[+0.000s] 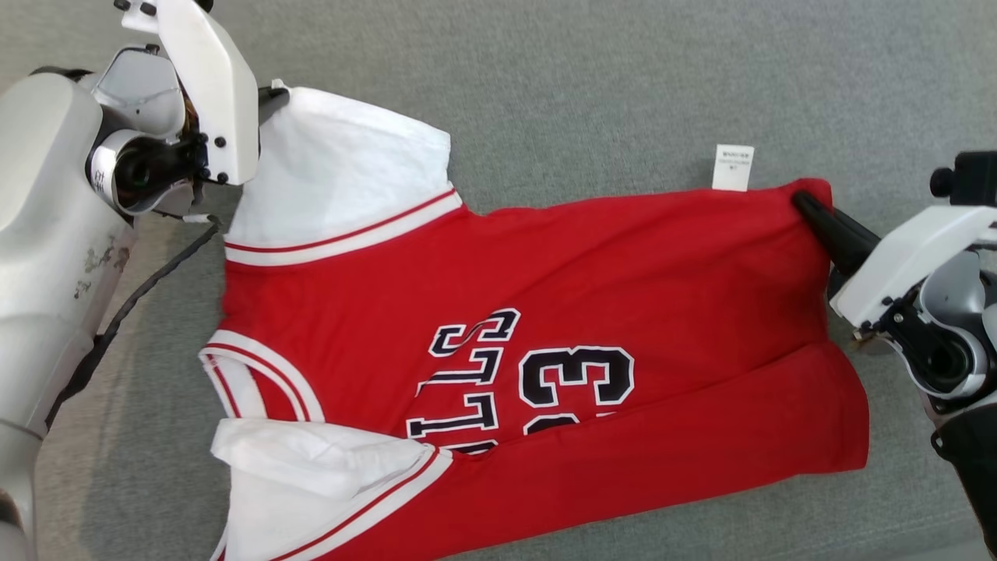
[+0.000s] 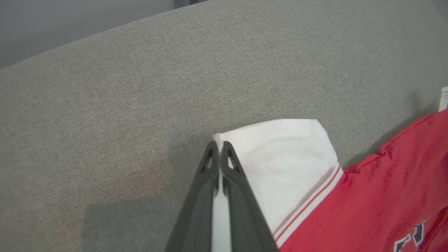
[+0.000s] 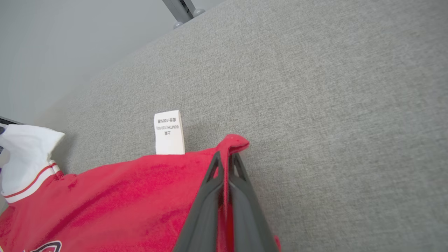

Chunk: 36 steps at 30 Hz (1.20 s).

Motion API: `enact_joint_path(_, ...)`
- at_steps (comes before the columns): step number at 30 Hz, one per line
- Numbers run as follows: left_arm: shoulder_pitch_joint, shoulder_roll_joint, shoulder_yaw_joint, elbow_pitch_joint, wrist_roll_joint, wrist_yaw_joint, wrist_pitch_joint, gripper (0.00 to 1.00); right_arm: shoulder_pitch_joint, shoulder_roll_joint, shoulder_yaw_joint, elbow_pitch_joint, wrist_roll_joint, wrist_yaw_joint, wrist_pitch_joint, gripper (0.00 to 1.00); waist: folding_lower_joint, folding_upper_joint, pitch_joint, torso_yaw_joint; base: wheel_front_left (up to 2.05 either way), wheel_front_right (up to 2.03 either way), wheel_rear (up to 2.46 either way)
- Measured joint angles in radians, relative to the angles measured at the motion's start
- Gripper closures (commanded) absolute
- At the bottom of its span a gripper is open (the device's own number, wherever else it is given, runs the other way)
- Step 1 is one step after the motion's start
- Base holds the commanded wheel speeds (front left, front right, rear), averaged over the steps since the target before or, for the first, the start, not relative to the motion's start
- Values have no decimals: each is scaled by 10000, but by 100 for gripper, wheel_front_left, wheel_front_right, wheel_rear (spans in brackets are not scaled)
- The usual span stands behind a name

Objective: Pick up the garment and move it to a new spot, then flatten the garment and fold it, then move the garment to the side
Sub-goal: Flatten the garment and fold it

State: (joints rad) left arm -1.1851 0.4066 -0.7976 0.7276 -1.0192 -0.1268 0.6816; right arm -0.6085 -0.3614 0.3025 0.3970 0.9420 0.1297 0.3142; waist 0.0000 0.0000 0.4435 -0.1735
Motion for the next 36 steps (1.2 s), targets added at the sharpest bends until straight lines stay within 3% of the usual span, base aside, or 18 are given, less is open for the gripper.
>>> enact_joint_path(12,869,297,-230,-884,-759,-25,491,100,758,-341,-284,360,-27,0,-403,100,0,0,-1406,764,0,0,0)
enact_joint_path(21,1640,671,-481,-1785,-1488,10,1770,100,1311,-755,-125,380,146,0,-357,100,0,0,-2265,1363,0,0,0)
enact_joint_path(36,3007,1256,-846,-4171,-2673,1064,3866,100,1851,-2485,1085,-468,698,0,903,100,-1,0,-2892,1946,0,0,0)
